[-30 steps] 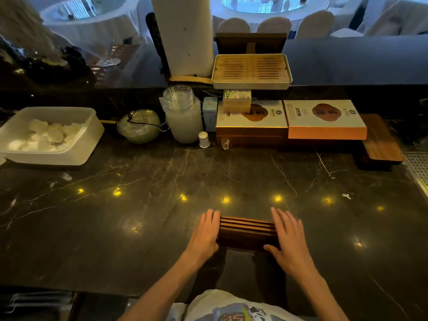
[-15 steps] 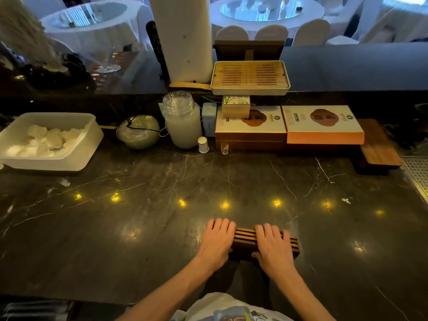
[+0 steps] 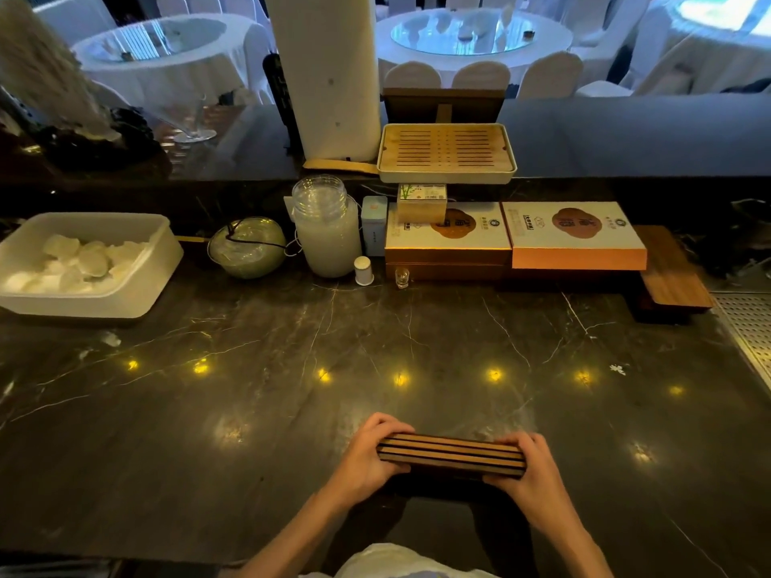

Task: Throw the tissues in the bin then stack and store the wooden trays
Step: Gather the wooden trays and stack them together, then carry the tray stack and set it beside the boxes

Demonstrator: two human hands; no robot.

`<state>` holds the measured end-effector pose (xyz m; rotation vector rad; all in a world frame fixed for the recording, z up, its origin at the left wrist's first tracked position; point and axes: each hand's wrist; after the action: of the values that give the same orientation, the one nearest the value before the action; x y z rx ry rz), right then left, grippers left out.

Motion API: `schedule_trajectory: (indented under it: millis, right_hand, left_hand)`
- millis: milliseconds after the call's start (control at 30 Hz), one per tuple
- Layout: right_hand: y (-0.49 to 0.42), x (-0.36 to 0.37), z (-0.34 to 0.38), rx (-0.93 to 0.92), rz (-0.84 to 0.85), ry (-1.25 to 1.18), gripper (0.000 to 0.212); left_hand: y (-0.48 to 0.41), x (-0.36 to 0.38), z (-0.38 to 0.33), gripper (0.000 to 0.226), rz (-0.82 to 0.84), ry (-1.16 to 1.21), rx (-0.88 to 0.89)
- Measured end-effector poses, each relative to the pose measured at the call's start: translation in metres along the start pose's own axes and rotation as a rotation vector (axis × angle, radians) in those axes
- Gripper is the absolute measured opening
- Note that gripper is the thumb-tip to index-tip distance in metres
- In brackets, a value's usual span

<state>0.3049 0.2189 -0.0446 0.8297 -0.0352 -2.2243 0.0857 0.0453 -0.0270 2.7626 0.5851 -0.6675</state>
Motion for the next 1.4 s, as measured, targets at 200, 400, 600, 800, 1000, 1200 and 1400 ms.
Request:
schedule_trajectory:
  millis: [200,400,600,800,1000,1200,1400]
  right_hand:
    - [-0.003,0.002,0.009,0.002,-0.064,-0.056,0.059]
    - [-0.002,0.01,0.019,-0.052,-0.014,0.726,0.059]
    - [-0.021,0.058,0.068,-0.327,0.146,0.91,0.065]
    - [-0.024,0.033,0.072,-0.364,0.073,0.793,0.052]
    - [-0.014,-0.023,0.082,0.092,0.002,-0.437,0.063]
    - [-0.017,-0.075,0.084,0.187,0.011,-0.833,0.062]
    - [-0.06,-0.14,0.103,0.094,0.016,-0.764,0.081]
  left_hand:
    - [0.001,0.007,0.004,0.055,-0.143,0.211,-0.156]
    - [0.003,0.008,0.012,0.048,-0.082,0.318,-0.168]
    - [0.006,0.008,0.016,0.048,-0.063,0.305,-0.136]
    - [0.008,0.035,0.011,0.091,-0.289,0.427,-0.415]
    - [-0.005,0.08,-0.046,0.075,-0.002,0.776,-0.481]
    - [-0.029,0.084,-0.114,0.083,-0.118,0.601,-0.325]
    - [-0.018,0.104,-0.14,0.08,-0.141,0.577,-0.354]
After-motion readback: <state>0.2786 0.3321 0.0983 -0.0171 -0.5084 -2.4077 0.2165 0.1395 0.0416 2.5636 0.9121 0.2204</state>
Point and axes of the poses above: each hand's wrist, its own y-axis away from the middle knuckle, its own x-axis out of the palm, z = x × y
